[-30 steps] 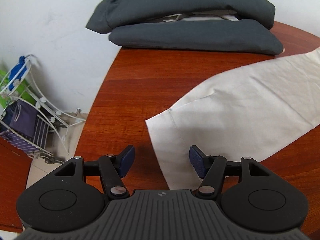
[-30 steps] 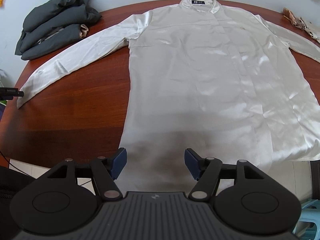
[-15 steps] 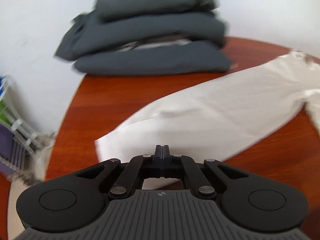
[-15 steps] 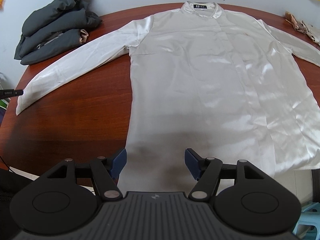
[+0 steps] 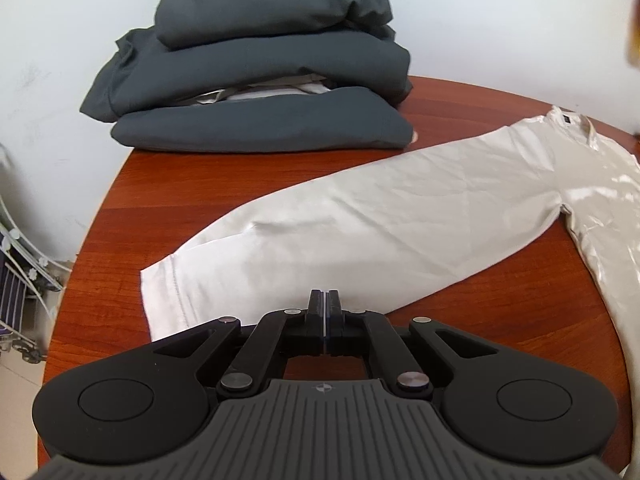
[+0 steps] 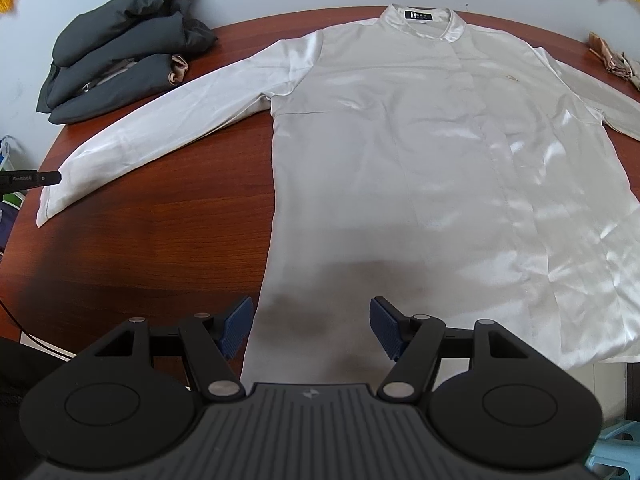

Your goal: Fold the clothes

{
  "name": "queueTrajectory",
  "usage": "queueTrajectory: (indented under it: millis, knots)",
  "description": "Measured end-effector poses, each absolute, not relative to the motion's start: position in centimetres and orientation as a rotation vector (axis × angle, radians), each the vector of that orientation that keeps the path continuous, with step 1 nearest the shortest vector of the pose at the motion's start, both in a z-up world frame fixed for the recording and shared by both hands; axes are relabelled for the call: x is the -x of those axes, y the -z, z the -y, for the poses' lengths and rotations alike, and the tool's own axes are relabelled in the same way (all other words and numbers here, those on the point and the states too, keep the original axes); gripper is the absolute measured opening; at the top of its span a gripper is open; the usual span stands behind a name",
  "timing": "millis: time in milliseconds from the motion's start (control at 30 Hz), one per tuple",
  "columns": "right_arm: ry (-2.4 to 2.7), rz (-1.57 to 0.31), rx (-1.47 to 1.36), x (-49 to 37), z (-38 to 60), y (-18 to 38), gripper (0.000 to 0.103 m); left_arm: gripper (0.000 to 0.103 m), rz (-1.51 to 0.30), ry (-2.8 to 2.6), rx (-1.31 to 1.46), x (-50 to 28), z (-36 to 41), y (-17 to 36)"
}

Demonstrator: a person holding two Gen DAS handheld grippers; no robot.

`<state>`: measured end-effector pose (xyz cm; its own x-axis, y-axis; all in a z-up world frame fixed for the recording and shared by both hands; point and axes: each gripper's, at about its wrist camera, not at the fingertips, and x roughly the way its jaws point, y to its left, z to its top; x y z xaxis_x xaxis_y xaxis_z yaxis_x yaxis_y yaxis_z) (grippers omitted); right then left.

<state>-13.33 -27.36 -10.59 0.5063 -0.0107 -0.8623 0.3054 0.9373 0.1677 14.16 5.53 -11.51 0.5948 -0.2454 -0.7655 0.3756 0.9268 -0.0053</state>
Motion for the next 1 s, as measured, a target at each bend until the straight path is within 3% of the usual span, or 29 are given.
queueTrajectory:
  millis: [67, 100, 200, 300, 867, 900, 1000]
  knots:
    - [0.194, -1.027, -0.317, 13.2, 27.4, 10.6, 0.072, 0.009, -0.86, 0.343, -0.169, -14.6, -6.2, 11.6]
    - [0.194, -1.027, -0.317, 13.1, 27.3, 10.7, 0.072, 0.017, -0.86, 0.335, -0.168, -14.7, -6.4, 11.7]
    - [0.192, -1.028, -0.317, 12.8, 27.3, 10.8, 0.072, 0.054, -0.848, 0.298, -0.164, -15.3, -7.4, 11.7]
    - [0.192, -1.031, -0.317, 12.6, 27.2, 10.9, 0.072, 0.061, -0.828, 0.254, -0.167, -16.1, -8.6, 11.9]
    - [0.221, -1.047, -0.316, 12.6, 27.2, 10.7, 0.073, 0.061, -0.915, 0.134, -0.146, -20.2, -14.4, 14.7]
    - [0.222, -1.048, -0.315, 12.6, 27.1, 10.7, 0.073, 0.057, -0.92, 0.134, -0.144, -20.2, -14.5, 14.8]
    - [0.224, -1.048, -0.312, 12.6, 27.2, 10.7, 0.073, 0.029, -0.945, 0.141, -0.135, -20.2, -14.7, 15.3]
